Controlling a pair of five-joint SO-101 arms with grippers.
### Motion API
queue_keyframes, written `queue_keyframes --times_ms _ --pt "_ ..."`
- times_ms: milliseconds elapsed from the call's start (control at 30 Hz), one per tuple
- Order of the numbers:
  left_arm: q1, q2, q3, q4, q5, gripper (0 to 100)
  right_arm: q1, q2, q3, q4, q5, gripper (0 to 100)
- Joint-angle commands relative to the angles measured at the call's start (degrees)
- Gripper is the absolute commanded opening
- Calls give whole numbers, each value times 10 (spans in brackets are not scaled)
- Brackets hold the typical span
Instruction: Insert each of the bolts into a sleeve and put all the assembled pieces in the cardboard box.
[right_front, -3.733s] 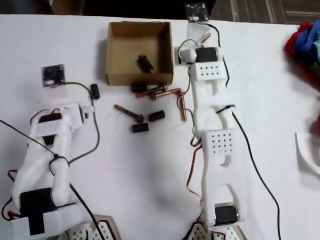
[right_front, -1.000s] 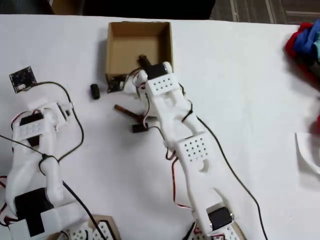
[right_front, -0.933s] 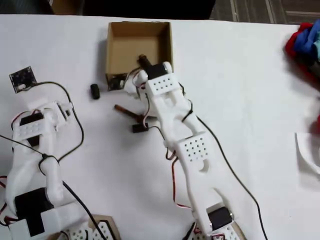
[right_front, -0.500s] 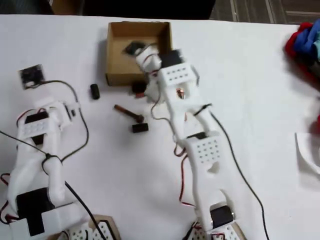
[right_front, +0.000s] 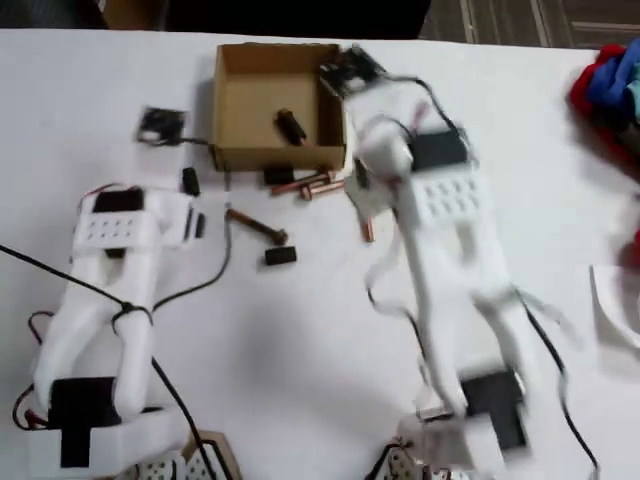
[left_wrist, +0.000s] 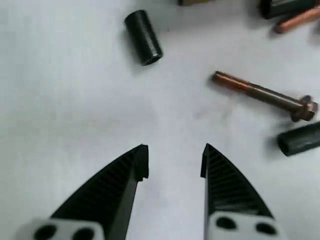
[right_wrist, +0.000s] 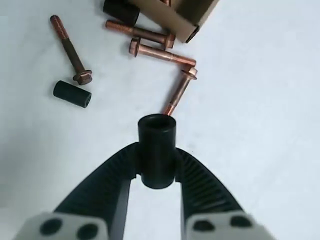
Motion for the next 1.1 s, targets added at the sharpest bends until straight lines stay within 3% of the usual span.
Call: queue_keyframes --times_ms 0,133,300,433,667,867,967,1067 --pt "57 -3 -67 35 -70 192 22 -163 258 -141 0 20" --pt "97 -2 -91 52 -191 192 62 -197 389 -243 -13 20" --pt "97 12 -116 84 -309 192 94 -197 473 -340 -31 20" --pt "100 109 -211 205 -363 192 93 -200 512 -387 -67 20" --pt "113 345 -566 417 -382 192 103 -198 513 -387 -70 20" --pt "118 479 -776 443 -387 192 103 -198 513 -386 -71 20" --pt "126 500 -815 446 -393 192 103 -198 514 -386 -72 20" --pt "148 511 -803 447 -464 192 103 -198 514 -386 -72 20"
